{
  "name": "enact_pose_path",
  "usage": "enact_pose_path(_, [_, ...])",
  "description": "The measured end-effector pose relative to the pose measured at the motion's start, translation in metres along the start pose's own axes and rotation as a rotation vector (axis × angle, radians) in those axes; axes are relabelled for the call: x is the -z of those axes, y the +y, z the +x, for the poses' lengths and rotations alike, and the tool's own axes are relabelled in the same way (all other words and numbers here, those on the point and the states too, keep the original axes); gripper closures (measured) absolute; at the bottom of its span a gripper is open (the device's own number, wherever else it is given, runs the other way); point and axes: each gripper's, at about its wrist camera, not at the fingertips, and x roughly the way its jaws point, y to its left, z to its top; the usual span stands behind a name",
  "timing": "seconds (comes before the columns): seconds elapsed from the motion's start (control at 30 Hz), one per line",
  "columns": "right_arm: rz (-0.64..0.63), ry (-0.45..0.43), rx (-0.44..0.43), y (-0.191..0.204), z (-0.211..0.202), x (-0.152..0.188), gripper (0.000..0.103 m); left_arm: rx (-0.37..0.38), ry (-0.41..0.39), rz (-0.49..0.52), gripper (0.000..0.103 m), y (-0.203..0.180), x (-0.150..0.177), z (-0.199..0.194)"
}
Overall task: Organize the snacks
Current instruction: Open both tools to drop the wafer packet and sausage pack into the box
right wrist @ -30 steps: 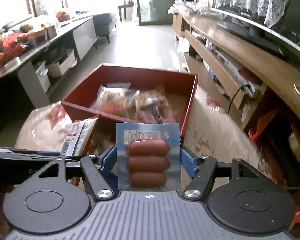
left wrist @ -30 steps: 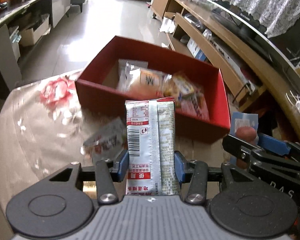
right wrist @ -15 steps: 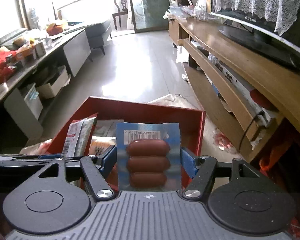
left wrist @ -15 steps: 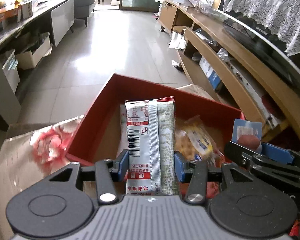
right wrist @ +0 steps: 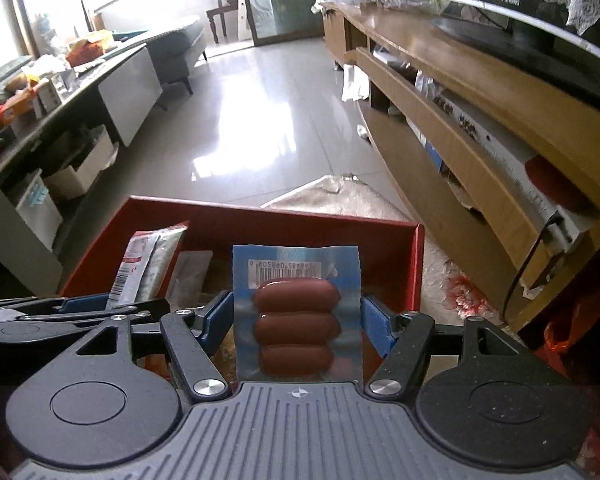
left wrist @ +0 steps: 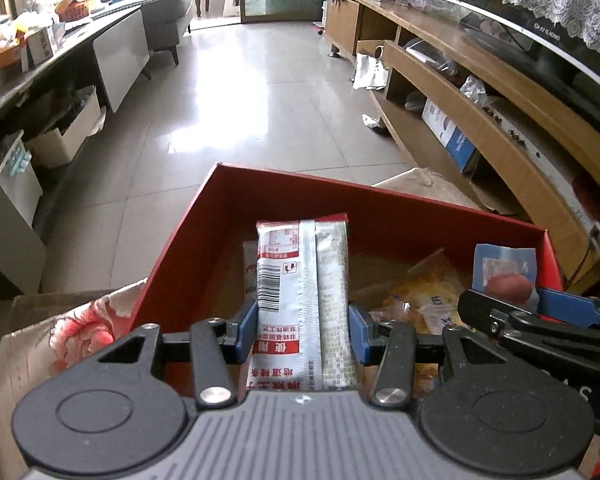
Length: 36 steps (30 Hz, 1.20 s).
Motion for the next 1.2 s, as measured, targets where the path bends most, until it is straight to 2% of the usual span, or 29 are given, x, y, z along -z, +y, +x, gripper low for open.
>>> enact_pose_path(0.3, [-0.015, 0.026, 0.037, 0.003, 0.015, 0.003, 0.027, -0.037, -0.011, 0.028, 0.046, -0.002, -0.002, 0.001])
enact_pose_path(0.6, [-0.028, -0.002, 0.057, 0.003, 0.003, 0.001, 0.019, -0.003, -0.014, -0.022, 0.040, 0.011, -0.003, -0.020])
enact_pose_path(0.83, [-0.046, -0.019, 0.071, 0.005, -0.011, 0.002, 0.017, 0.030, -0.032, -0.049, 0.036, 0.019, 0.002, -0.044])
enact_pose_path(1.2, [-0.069, -0.040, 0.069, 0.016, -0.043, 0.013, 0.017, 0.064, 0.000, -0.097, 0.035, 0.041, 0.033, -0.074])
